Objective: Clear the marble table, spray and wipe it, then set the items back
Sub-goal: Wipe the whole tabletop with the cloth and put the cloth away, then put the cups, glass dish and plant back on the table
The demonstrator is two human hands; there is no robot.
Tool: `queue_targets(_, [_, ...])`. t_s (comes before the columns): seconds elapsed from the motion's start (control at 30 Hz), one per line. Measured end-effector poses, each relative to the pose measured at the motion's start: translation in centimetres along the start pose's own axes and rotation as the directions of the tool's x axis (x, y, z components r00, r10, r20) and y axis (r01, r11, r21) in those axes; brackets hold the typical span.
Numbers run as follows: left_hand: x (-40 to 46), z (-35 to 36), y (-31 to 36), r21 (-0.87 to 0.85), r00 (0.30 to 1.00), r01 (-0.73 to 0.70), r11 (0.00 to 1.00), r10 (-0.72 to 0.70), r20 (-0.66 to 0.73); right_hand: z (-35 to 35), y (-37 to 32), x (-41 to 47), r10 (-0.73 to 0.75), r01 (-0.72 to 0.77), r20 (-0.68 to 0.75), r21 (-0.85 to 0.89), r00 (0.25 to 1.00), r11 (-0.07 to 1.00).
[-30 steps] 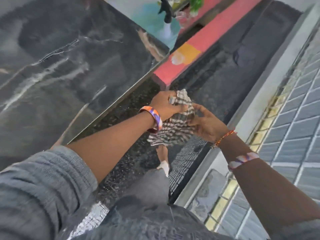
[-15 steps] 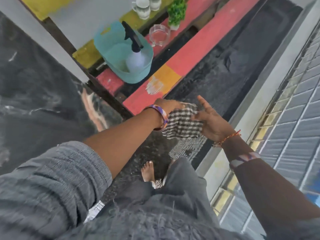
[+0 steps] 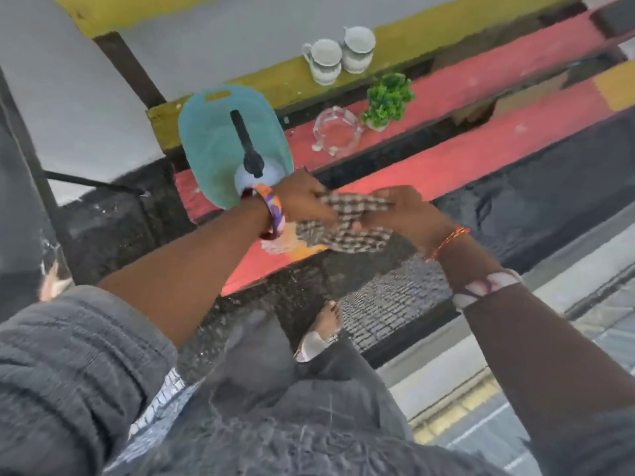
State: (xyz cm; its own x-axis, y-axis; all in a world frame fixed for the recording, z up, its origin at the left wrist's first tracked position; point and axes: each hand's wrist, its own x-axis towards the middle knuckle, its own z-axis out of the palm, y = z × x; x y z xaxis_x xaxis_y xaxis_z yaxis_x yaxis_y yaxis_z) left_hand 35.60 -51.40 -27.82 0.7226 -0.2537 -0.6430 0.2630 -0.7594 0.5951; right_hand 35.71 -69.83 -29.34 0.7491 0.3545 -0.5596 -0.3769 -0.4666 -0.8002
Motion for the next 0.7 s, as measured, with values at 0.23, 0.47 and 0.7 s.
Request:
queue_targets(0.23, [1.3, -8.2, 1.0, -0.568, 0.89, -0.193, 0.8, -0.1, -0.444, -2.3, -7.7, 6.0, -0.131, 0.12, -0.008, 0.467, 0.991, 0.876])
queue_targets(0.47, [4.6, -16.7, -9.3, -0.775, 0.831, -0.077, 0.627, -0.389, -0.397, 3.8, -14.7, 20.0, -0.102, 0.1, 0.031, 0.056, 0.994, 0.993])
queue_targets(0.7, [11.4, -12.2, -15.4, -0.625, 0.695, 0.3, 0.721, -0.614, -0.375, 9.5, -12.2, 26.9, -0.097, 0.143, 0.108, -0.61, 0.989, 0.779])
